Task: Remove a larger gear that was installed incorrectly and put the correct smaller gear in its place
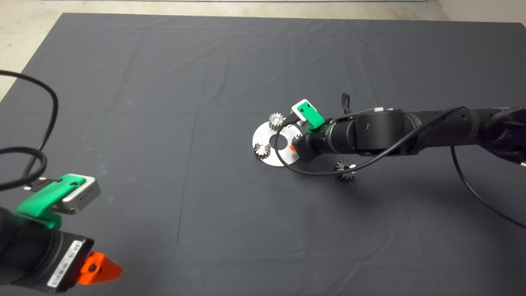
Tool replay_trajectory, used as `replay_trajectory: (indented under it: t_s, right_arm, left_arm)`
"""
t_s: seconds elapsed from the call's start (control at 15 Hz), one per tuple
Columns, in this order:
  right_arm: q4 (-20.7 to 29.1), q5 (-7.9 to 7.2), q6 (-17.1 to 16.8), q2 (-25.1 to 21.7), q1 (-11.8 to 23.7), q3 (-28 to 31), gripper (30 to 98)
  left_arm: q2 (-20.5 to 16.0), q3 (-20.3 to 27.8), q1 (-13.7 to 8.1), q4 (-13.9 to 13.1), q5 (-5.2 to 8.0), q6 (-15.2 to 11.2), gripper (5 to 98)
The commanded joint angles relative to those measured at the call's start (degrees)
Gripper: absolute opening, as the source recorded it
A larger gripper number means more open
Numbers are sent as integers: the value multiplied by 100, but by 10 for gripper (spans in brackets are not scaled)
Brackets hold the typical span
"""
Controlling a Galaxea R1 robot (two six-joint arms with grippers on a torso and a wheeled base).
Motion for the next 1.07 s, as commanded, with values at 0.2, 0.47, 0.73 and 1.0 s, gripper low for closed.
replay_trajectory:
  t_s: [0.2,0.47,0.73,1.0]
  right_arm:
    - [-239,-34,48,-27,118,5,415]
    - [-248,-25,57,-18,118,5,434]
    - [411,-324,74,-295,654,893,480]
    - [2656,-395,673,-1395,2232,2375,535]
  left_arm:
    - [-16,89,-54,-93,19,8,983]
    - [-16,89,-54,-93,19,-1,983]
    - [-16,89,-54,-93,19,-1,983]
    - [2,77,-54,-76,3,-10,983]
